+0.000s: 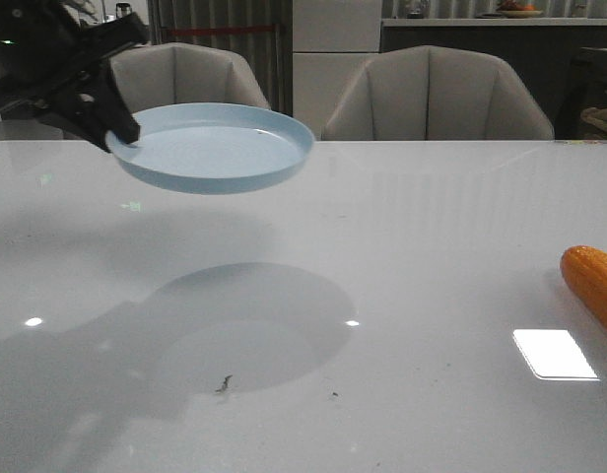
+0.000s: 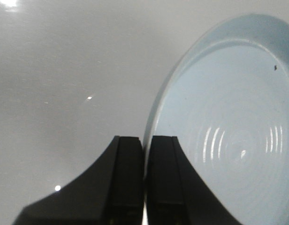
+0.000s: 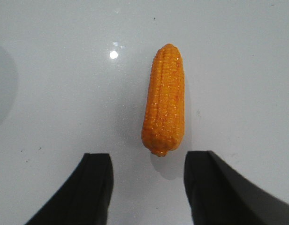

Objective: Place corn on plate with both arms
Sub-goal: 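Carry the plate toward the table center and lower it, opening the left gripper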

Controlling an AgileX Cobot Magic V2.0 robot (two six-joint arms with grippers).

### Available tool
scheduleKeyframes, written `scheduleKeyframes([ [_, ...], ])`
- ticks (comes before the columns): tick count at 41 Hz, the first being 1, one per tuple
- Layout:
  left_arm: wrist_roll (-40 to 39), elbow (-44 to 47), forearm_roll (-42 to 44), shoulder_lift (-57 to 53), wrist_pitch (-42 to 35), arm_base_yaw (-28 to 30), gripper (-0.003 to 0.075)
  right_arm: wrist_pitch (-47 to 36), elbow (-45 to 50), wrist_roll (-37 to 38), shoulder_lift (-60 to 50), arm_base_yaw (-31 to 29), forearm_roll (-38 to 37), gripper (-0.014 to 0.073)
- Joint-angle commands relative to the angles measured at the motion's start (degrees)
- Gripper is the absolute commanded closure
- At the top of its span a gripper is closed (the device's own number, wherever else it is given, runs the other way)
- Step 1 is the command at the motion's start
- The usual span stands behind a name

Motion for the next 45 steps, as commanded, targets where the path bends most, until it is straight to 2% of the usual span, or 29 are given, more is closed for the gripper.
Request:
scheduleKeyframes([
  [1, -0.57, -2.07, -2.42, -2.41, -1.48, -3.61, 0.0617, -3.57, -1.84, -0.09, -0.47, -0.42, 0.09, 0.013],
  [13, -0.57, -2.07, -2.08, 1.84, -1.78, -10.74, 0.0617, -3.52, -1.84, -0.09, -0.47, -0.42, 0.09, 0.013],
  [24, -0.57, -2.07, -1.35, 6.47, 0.59, -11.3, 0.0602, -3.52, -1.84, -0.09, -0.47, -0.42, 0.09, 0.013],
  [28, -0.57, -2.07, -0.67, 7.59, 1.17, -11.3, 0.055, -3.52, -1.84, -0.09, -0.47, -0.42, 0.09, 0.013],
  [35, -0.57, -2.07, -0.55, 8.54, 1.42, -11.3, 0.0353, -3.52, -1.84, -0.09, -0.47, -0.42, 0.09, 0.013],
  [37, -0.57, -2.32, -0.55, 8.54, 1.42, -11.3, 0.0316, -3.52, -1.84, -0.09, -0.47, -0.42, 0.09, 0.013],
  [45, -0.57, -8.16, -0.01, 8.54, 6.21, -10.11, 0.03, -3.52, -1.84, -0.09, -0.47, -0.42, 0.09, 0.013],
])
